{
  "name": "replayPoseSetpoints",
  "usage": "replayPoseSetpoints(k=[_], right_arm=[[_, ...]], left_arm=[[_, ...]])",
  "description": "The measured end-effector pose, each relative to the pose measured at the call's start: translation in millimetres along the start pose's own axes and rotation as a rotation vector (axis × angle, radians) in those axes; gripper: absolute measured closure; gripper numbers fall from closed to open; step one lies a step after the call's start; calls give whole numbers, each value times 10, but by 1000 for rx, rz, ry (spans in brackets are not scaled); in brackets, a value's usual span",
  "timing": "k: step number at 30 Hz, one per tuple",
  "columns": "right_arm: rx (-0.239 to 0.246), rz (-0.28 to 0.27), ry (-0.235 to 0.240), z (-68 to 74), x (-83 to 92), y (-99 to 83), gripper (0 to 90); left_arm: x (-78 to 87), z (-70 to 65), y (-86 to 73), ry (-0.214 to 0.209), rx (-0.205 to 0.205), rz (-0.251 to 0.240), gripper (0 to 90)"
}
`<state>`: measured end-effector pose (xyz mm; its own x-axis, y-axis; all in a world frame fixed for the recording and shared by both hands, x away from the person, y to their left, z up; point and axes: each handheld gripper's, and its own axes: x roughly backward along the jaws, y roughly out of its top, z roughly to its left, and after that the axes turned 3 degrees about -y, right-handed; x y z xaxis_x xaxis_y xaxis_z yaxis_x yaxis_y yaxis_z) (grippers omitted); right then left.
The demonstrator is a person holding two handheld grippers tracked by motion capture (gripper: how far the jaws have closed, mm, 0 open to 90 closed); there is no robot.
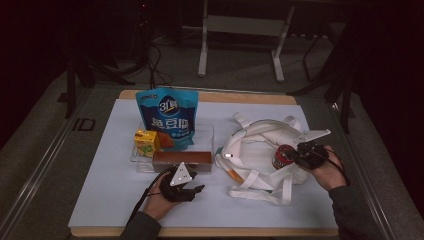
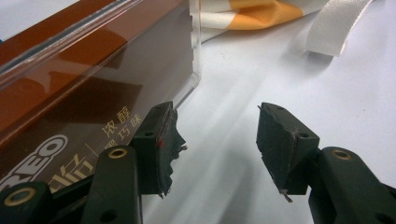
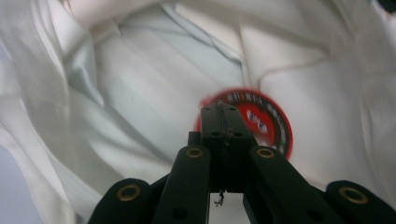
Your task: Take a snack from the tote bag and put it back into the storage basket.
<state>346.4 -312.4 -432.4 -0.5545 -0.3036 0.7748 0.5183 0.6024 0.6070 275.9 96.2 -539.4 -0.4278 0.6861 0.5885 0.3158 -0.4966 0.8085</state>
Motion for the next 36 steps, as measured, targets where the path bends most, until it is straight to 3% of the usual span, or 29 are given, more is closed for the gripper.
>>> replayPoseSetpoints(k=[13, 26, 32, 36], right_arm=[[9, 62, 4, -4, -26, -242, 895], [11, 52, 16, 22, -102, -174, 887], [3, 21, 6, -4, -60, -82, 799], [-14, 38, -14, -70, -68, -24, 637]], left_arm=[[0, 1, 0, 0, 1, 1, 468], [0, 1, 0, -1, 0, 1, 468], [-1, 1, 0, -2, 0, 1, 468], [-1, 1, 0, -2, 1, 2, 468]])
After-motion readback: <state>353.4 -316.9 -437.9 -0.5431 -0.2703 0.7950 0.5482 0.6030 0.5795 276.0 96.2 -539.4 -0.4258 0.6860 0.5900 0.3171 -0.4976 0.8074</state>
